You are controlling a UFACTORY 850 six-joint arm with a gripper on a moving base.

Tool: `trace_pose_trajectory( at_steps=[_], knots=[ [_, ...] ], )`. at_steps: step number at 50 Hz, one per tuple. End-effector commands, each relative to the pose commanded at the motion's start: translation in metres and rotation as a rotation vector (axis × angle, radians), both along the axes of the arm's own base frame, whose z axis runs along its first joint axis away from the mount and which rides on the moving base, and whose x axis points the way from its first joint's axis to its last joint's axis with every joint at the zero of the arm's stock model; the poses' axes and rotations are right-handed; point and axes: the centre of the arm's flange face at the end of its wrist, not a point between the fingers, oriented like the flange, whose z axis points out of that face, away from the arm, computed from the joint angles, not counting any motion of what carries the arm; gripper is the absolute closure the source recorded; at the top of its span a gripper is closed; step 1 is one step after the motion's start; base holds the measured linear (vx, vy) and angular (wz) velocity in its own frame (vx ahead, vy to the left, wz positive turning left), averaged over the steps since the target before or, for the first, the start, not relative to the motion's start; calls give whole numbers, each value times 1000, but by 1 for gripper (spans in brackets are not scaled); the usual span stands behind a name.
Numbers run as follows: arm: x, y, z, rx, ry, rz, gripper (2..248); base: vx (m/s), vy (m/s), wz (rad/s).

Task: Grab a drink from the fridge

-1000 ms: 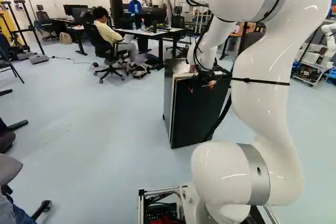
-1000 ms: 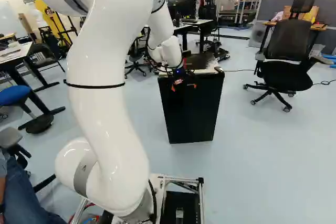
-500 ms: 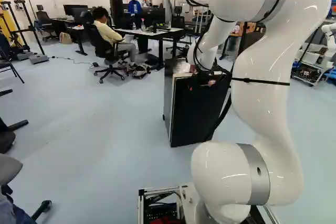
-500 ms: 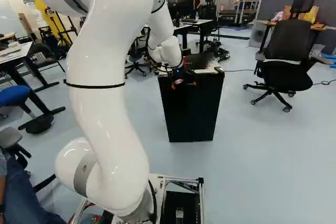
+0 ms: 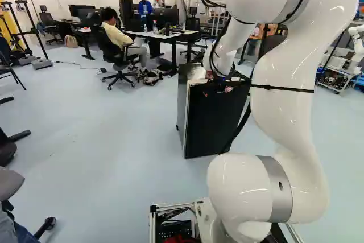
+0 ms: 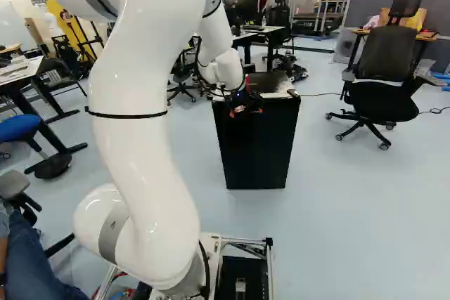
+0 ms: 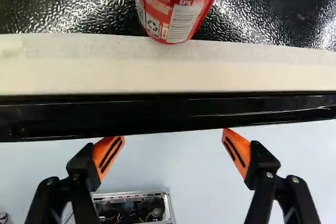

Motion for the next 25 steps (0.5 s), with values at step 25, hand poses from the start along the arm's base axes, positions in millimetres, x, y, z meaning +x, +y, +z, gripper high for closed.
trace_pose_trajectory(
  at_steps=[25],
  knots=[
    [-42,0,2,7,15,-16,3,0,0,0]
  ],
)
